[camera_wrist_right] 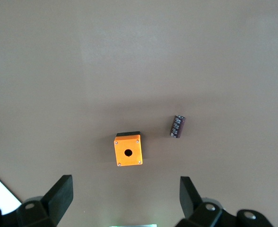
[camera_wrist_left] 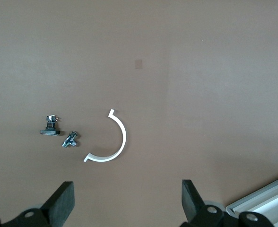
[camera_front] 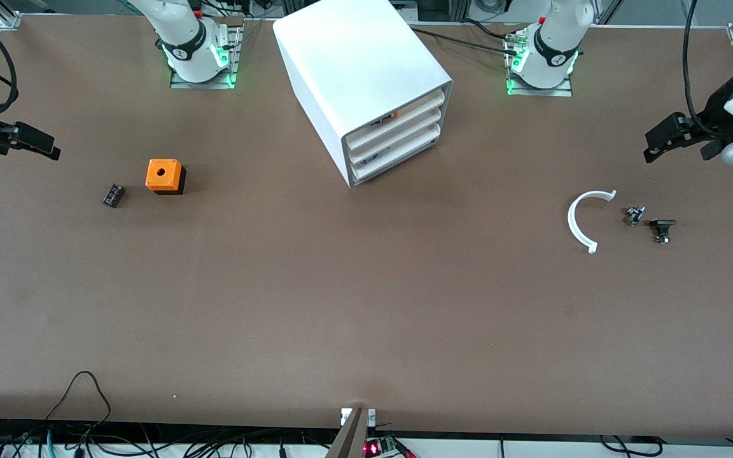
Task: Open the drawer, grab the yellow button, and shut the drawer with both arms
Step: 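Move the left gripper toward the white drawer cabinet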
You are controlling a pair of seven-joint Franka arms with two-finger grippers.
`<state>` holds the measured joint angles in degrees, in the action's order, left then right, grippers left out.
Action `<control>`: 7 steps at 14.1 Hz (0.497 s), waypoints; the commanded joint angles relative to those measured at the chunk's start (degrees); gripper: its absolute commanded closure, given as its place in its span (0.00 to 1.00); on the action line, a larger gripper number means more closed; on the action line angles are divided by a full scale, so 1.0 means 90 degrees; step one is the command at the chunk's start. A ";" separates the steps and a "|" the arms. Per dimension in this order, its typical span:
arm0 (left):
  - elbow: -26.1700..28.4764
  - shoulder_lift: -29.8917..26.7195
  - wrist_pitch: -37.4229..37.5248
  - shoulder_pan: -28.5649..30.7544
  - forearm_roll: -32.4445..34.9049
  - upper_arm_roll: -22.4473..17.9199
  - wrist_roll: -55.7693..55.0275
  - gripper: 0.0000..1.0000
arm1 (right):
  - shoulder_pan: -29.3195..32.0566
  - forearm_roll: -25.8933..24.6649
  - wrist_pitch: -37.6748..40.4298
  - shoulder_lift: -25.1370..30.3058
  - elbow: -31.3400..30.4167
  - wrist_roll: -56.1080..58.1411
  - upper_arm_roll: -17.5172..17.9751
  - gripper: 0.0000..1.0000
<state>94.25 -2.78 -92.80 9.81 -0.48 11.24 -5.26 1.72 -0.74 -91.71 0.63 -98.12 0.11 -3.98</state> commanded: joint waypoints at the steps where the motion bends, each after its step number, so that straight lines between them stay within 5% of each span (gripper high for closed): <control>1: -0.0053 -0.0003 0.0115 0.0043 -0.0025 0.0011 0.0076 0.00 | -0.0025 0.0053 0.0014 -0.0040 0.0052 0.0056 -0.0007 0.00; 7: -0.0276 0.0288 -0.0079 -0.0006 -0.0093 0.0050 0.0086 0.00 | -0.0035 0.0033 0.0044 -0.0031 0.0052 0.0056 0.0003 0.00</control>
<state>94.22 -2.57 -93.01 9.85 -0.49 11.31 -5.26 1.50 -0.74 -91.71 0.34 -98.12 0.11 -3.96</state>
